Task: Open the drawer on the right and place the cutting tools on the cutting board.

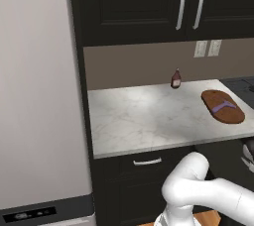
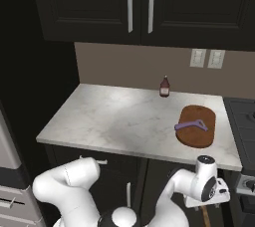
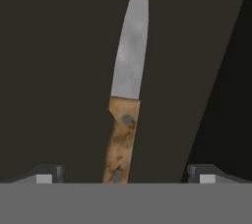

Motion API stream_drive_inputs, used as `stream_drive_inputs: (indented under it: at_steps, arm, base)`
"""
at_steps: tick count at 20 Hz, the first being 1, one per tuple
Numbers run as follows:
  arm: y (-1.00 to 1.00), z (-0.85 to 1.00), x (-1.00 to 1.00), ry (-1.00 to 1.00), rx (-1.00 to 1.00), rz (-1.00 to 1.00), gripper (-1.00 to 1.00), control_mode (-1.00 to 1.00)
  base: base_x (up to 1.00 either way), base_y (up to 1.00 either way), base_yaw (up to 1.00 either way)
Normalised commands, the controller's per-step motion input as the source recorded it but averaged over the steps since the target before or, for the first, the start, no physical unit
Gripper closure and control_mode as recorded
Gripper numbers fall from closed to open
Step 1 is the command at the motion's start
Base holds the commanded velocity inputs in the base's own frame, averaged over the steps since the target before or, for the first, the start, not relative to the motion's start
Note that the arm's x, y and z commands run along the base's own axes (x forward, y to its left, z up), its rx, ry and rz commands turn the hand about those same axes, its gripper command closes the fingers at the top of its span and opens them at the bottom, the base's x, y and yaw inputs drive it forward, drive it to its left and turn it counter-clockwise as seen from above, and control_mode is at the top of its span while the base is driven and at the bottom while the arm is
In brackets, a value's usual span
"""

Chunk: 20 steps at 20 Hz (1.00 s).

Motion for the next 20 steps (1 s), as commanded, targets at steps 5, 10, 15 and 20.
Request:
stream_drive_inputs:
  at_steps: [5,10,15,20]
  arm:
    - [0.08,-0.53,-0.26,-0.02,0.01,0.0,-1.0,-1.0]
    - [0.25,-0.29,-0.4,-0.15,0.0,-0.02,-1.0,-1.0]
    - [0.12,-0.13,-0.18,-0.05,0.02,-0.06,-1.0,-1.0]
    - [-0.04,-0.13,0.0,0.01,0.07,-0.04,-1.0,-1.0]
  base:
    - [0.0,0.0,0.0]
    - [0.0,0.0,0.0]
    - [0.0,0.0,0.0]
    - [0.0,0.0,0.0]
